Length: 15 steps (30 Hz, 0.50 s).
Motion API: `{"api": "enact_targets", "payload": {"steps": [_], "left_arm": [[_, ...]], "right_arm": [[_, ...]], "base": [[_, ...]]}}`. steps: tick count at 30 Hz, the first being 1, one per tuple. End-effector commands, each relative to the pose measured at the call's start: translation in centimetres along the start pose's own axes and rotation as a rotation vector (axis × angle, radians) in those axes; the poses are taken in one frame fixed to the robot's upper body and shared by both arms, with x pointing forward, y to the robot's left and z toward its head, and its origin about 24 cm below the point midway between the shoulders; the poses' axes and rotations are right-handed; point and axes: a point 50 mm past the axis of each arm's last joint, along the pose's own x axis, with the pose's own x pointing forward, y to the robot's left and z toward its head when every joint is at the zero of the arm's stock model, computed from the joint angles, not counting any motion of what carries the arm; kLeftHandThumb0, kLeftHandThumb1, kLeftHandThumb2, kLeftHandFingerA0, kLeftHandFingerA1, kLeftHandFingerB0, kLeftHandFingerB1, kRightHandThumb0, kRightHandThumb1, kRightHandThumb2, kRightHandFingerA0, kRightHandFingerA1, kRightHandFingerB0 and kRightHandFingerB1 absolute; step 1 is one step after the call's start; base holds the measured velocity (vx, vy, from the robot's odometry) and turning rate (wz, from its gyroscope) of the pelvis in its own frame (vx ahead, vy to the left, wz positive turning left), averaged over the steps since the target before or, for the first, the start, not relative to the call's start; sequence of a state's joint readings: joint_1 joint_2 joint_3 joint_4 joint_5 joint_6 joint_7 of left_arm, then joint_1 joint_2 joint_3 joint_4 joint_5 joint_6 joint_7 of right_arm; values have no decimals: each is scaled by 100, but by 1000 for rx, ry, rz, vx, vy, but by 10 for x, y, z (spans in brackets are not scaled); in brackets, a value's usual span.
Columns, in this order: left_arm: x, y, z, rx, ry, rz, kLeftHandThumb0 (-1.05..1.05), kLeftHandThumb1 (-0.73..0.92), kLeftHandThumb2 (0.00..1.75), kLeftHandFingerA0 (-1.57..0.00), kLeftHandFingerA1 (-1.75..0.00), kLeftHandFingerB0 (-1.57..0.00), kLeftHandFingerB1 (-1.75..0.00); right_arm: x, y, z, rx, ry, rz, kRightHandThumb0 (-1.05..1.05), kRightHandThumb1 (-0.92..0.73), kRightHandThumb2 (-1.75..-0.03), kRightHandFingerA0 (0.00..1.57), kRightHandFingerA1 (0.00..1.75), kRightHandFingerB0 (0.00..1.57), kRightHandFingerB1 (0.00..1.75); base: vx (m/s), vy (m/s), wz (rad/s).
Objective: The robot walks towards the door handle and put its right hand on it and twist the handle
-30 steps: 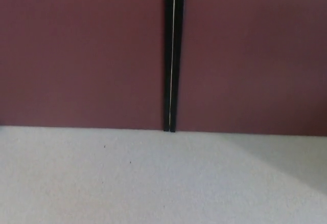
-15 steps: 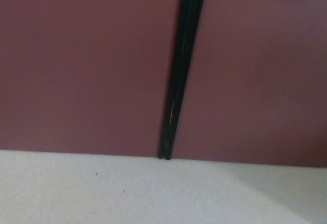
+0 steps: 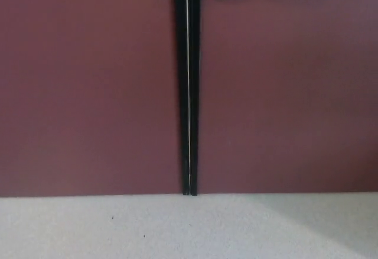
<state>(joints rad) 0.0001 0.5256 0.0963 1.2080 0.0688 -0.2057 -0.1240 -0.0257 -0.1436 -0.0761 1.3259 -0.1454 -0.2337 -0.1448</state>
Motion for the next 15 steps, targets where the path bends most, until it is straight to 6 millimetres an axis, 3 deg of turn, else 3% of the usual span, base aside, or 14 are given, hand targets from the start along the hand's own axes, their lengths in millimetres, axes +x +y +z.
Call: {"api": "enact_targets", "payload": {"steps": [1, 15], "left_arm": [[0, 1, -1, 10, 5, -9, -8, 72, 60, -45, -43, -32, -37], [1, 3, 2, 35, 0, -11, -10, 72, 61, -44, -43, -33, -37]], "right_arm": [[-1, 3, -2, 13, 12, 18, -24, -66, -60, 67, 44, 50, 38], [-1, 4, -3, -2, 12, 17, -24, -66, -60, 68, 44, 50, 38]], "base": [[45, 63, -13], [44, -50, 5]]}}
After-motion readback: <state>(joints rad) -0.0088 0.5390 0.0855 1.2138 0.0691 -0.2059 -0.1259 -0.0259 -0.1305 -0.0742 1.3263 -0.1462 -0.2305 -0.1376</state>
